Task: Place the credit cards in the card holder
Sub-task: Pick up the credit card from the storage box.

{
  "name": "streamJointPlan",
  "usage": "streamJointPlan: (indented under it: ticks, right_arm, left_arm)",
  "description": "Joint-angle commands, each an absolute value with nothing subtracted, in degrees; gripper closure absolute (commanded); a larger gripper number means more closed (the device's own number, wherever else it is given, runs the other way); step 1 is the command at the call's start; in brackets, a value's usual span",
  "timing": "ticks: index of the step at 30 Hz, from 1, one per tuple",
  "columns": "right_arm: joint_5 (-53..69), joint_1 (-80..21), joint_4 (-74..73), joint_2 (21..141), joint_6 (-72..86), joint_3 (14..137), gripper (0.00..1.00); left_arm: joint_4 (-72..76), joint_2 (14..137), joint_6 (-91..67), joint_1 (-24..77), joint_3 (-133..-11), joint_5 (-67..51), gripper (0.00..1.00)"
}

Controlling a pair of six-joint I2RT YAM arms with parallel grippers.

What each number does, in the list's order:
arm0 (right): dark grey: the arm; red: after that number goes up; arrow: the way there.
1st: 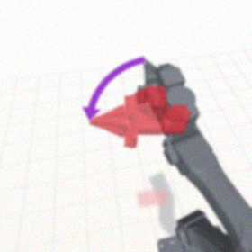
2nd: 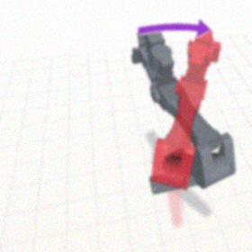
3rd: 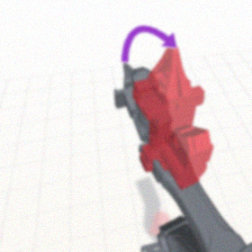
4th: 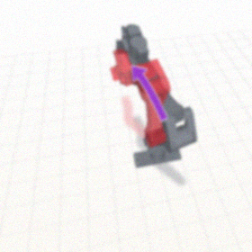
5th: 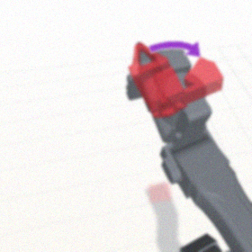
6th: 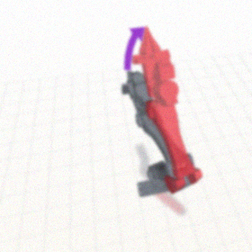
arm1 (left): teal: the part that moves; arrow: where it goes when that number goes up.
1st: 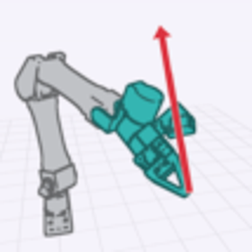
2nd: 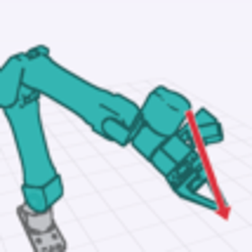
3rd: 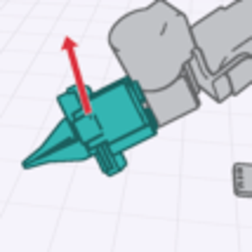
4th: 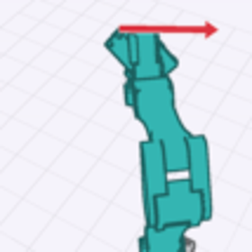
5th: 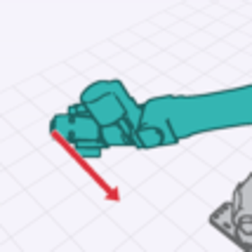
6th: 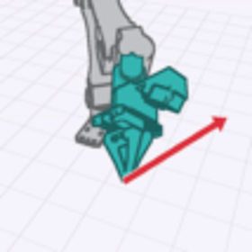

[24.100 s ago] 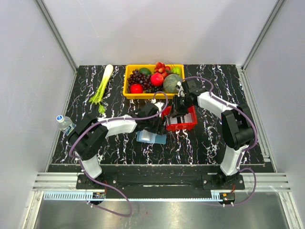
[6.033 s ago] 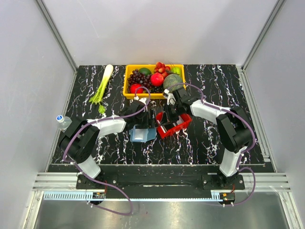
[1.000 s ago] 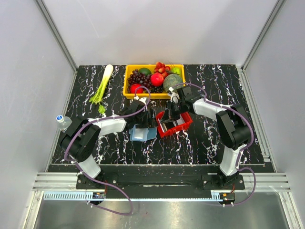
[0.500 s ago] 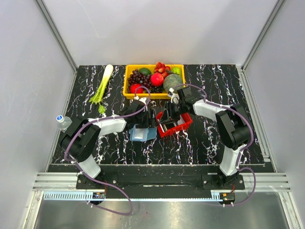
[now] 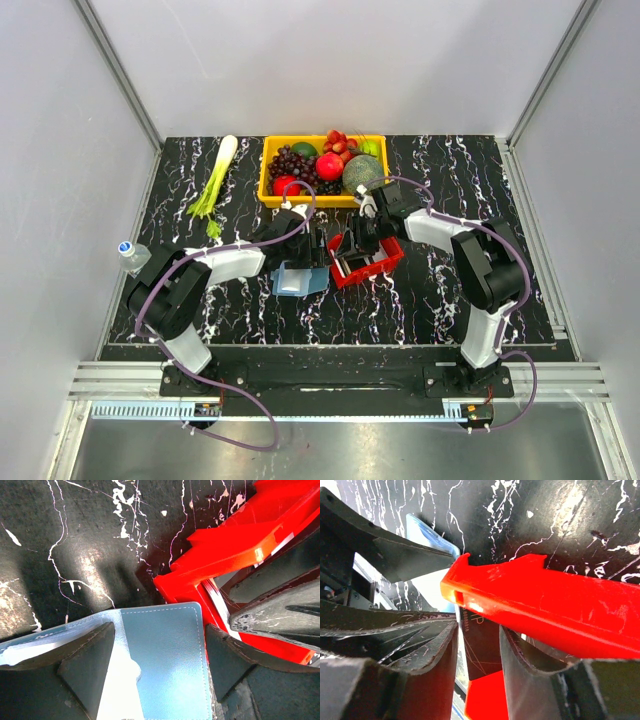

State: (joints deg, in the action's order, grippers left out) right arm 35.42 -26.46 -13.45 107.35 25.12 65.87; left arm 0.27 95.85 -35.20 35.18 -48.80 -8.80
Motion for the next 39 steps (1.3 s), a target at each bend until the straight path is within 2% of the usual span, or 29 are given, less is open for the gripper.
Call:
streamJointPlan:
  ticks: [1,5,11,17,24,25,28,30,36,39]
  right_arm:
    - [35.9,-26.3,-13.3,108.7,24.4,66.8,0.56]
    - [37.5,-26.2,-13.3,109.4,24.3,67.0,0.58]
    - [38.0,-26.3,-13.2,108.8,23.9,66.4,0.78]
    - [39.5,-26.3,-12.7,107.8,24.3,66.7,0.92]
    - [37.7,-26.3,-12.7,106.4,24.4,66.4,0.96]
    - [37.4,-26.3,-12.7,106.4,24.4,66.5,0.94]
    - [35.9,-26.3,-12.8,105.7,24.5,66.4,0.66]
    - [35.4,-26.3,-13.0,105.2,24.0,66.4,0.56]
    - [35.7,-26.8,-15.1,106.3,22.3,67.1,0.52]
    - [32.1,-28.2,-17.6,107.6,20.8,68.1,0.52]
  left_arm:
    - [2.3,96.8,-35.6,35.2,-50.6,-10.0,0.24]
    - [2.2,96.8,-35.4,35.2,-50.7,-10.0,0.24]
    - [2.4,96.9,-35.4,35.2,-50.7,-10.3,0.24]
    - [2.4,96.9,-35.5,35.2,-50.5,-10.4,0.24]
    - [2.3,96.9,-35.4,35.2,-50.8,-10.4,0.24]
    - [2.2,96.9,-35.4,35.2,-50.8,-10.4,0.24]
    - [2.2,96.9,-35.3,35.2,-50.7,-10.5,0.24]
    - [2.3,96.6,-35.3,35.2,-50.5,-10.0,0.24]
    - [4.0,94.7,-36.3,35.2,-48.6,-8.1,0.24]
    - [4.2,94.4,-36.3,35.2,-48.5,-7.9,0.23]
